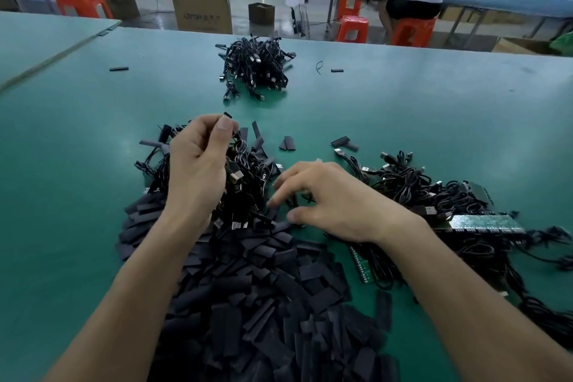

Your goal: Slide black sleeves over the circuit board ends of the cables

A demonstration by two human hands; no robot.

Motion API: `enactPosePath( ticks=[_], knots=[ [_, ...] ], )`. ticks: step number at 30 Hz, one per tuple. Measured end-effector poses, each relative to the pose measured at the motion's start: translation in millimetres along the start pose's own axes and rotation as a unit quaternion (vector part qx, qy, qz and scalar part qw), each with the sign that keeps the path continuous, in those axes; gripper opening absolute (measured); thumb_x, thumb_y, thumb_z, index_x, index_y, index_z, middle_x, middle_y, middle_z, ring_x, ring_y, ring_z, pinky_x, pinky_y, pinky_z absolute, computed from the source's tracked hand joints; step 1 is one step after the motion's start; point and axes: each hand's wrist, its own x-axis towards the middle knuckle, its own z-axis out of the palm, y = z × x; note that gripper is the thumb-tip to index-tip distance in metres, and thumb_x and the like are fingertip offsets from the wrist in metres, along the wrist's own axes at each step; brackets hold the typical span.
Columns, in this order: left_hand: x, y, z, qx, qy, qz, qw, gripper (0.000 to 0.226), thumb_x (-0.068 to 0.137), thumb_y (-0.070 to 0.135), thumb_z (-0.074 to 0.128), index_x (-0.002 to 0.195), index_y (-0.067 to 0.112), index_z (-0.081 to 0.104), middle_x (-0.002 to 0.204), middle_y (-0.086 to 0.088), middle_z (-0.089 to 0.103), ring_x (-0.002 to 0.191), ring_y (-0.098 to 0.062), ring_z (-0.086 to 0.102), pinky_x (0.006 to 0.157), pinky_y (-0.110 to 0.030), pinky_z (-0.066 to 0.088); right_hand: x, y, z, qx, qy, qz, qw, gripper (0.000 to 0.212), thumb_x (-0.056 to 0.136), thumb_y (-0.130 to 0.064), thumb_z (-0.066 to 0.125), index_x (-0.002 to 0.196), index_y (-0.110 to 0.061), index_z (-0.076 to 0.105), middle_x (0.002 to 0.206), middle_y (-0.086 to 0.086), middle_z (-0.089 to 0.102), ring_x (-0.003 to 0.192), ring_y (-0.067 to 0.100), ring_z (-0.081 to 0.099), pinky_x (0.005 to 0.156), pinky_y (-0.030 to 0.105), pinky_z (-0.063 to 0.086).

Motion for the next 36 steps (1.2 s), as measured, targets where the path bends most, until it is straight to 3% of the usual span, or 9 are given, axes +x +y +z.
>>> enactPosePath(
  ticks=[4, 9, 12, 15, 20, 23, 27, 31, 36],
  knots=[
    [2, -3, 1, 0.024, -0.036, 0.005, 0.999, 0.026, 0.107, 0.017, 0.043, 0.111, 0.025, 0.068, 0.055, 0.017, 0.038, 0.052, -0.006, 0.028, 0.051, -0.029, 0.023, -6, -18, 1, -0.084, -0.024, -0.009, 0.996, 0.026, 0.082, -0.007, 0.071, 0.091, -0.03, 0.078, 0.095, -0.016, 0.064, 0.094, 0.005, 0.055, 0.086, 0.02, 0.041],
    [3, -5, 0, 0.04, -0.061, 0.002, 0.997, 0.035, 0.105, 0.008, 0.044, 0.132, 0.019, 0.062, 0.063, 0.016, 0.055, 0.049, -0.003, 0.033, 0.046, -0.023, 0.029, -8, -20, 4, -0.331, -0.05, 0.084, 0.939, 0.031, 0.078, 0.0, 0.063, 0.101, -0.021, 0.065, 0.081, -0.003, 0.058, 0.091, 0.023, 0.054, 0.079, 0.035, 0.025],
    [4, -6, -1, 0.029, -0.064, -0.004, 0.998, 0.033, 0.105, 0.008, 0.046, 0.133, 0.017, 0.061, 0.065, 0.016, 0.059, 0.049, -0.002, 0.034, 0.046, -0.02, 0.03, -14, -10, 7, -0.325, -0.138, 0.127, 0.927, 0.035, 0.075, -0.027, 0.083, 0.103, -0.021, 0.064, 0.094, -0.002, 0.063, 0.099, 0.024, 0.053, 0.082, 0.039, 0.022],
    [5, -6, 0, 0.029, -0.073, 0.0, 0.997, 0.03, 0.105, 0.009, 0.047, 0.127, 0.02, 0.063, 0.064, 0.016, 0.059, 0.05, -0.004, 0.035, 0.047, -0.023, 0.03, -23, -4, 20, -0.296, -0.193, 0.143, 0.924, 0.044, 0.068, -0.051, 0.086, 0.078, -0.023, 0.053, 0.091, -0.003, 0.061, 0.093, 0.02, 0.05, 0.084, 0.039, 0.024],
    [2, -4, -1, 0.036, -0.1, 0.013, 0.994, 0.029, 0.104, 0.013, 0.05, 0.117, 0.037, 0.059, 0.071, 0.011, 0.066, 0.057, -0.015, 0.04, 0.051, -0.028, 0.036, -23, 3, 26, -0.273, -0.195, 0.169, 0.927, 0.049, 0.07, -0.044, 0.087, 0.068, -0.021, 0.044, 0.082, -0.004, 0.059, 0.084, 0.019, 0.048, 0.089, 0.042, 0.026],
    [0, -4, -1, 0.032, -0.117, 0.022, 0.992, 0.019, 0.103, 0.013, 0.053, 0.109, 0.03, 0.056, 0.077, 0.006, 0.072, 0.056, -0.007, 0.05, 0.052, -0.019, 0.043, -21, 2, 25, -0.263, -0.193, 0.177, 0.929, 0.045, 0.069, -0.037, 0.089, 0.07, -0.02, 0.046, 0.087, -0.001, 0.063, 0.087, 0.02, 0.05, 0.084, 0.039, 0.024],
    [0, -5, -1, 0.035, -0.121, 0.018, 0.992, 0.01, 0.101, 0.011, 0.057, 0.1, 0.02, 0.056, 0.083, 0.004, 0.075, 0.056, -0.005, 0.056, 0.05, -0.018, 0.047, -19, 7, 25, -0.246, -0.134, 0.152, 0.948, 0.028, 0.077, -0.017, 0.081, 0.075, -0.023, 0.053, 0.088, 0.0, 0.065, 0.088, 0.02, 0.055, 0.08, 0.034, 0.028],
    [0, -8, -5, 0.066, -0.121, 0.025, 0.99, 0.011, 0.093, 0.018, 0.07, 0.096, 0.029, 0.072, 0.078, 0.007, 0.071, 0.057, -0.012, 0.059, 0.057, -0.026, 0.053, -21, 1, 11, -0.131, -0.079, 0.136, 0.979, 0.025, 0.082, -0.026, 0.08, 0.076, -0.026, 0.055, 0.089, -0.005, 0.061, 0.087, 0.018, 0.06, 0.069, 0.03, 0.048],
    [-3, -6, -2, 0.095, -0.15, 0.027, 0.984, 0.021, 0.077, 0.037, 0.078, 0.097, 0.029, 0.075, 0.074, 0.009, 0.072, 0.061, -0.007, 0.065, 0.059, -0.02, 0.053, -20, -4, -14, 0.104, 0.125, 0.038, 0.986, 0.007, 0.088, -0.029, 0.076, 0.094, -0.028, 0.075, 0.069, -0.01, 0.073, 0.06, 0.003, 0.069, 0.068, 0.019, 0.057]
  ],
)
